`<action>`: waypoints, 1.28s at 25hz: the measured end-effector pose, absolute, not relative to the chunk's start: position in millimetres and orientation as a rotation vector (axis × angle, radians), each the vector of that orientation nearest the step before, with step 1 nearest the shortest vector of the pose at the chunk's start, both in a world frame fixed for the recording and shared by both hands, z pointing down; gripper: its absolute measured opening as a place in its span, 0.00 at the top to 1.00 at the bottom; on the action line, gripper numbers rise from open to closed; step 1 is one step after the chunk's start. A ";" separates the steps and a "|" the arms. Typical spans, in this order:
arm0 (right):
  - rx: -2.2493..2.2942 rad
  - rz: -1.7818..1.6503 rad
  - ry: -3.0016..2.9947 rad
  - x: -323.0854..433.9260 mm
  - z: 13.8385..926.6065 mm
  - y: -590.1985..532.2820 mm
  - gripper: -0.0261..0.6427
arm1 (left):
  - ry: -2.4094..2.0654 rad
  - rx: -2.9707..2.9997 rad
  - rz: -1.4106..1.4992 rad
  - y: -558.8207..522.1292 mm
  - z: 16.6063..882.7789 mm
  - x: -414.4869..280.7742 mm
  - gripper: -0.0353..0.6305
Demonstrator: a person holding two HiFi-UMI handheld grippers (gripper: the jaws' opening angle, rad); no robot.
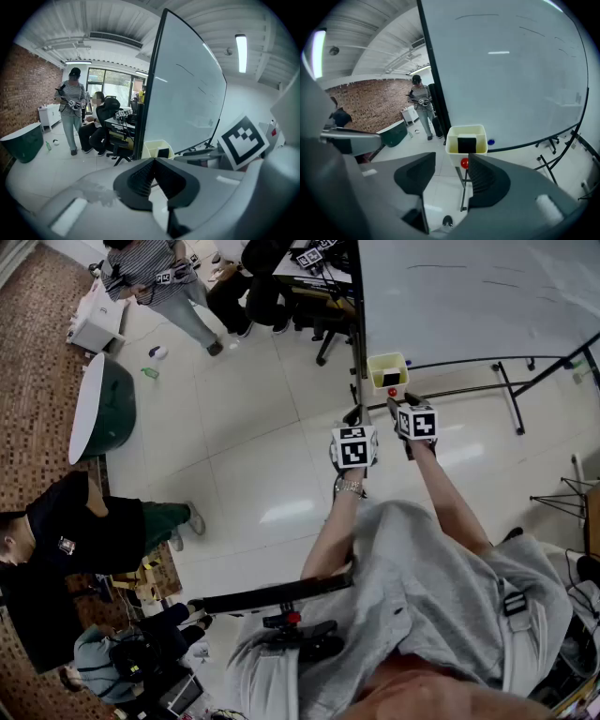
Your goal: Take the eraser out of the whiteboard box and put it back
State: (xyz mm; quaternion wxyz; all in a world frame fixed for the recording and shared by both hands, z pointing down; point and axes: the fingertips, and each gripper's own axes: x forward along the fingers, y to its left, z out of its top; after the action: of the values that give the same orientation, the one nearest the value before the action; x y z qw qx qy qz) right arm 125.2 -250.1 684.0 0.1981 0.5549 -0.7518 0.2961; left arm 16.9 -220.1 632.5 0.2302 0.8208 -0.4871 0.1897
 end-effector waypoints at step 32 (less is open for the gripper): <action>1.561 0.748 -2.211 146.1 613.7 -394.6 0.55 | -1.348 2.204 0.471 -341.4 637.5 14.4 0.94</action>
State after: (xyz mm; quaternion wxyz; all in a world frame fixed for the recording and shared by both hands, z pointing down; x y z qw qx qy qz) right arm 146.1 -394.6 613.7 0.1660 0.5482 -0.7765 0.2627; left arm 14.4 -341.4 637.5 0.2548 0.8116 -0.4964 0.1734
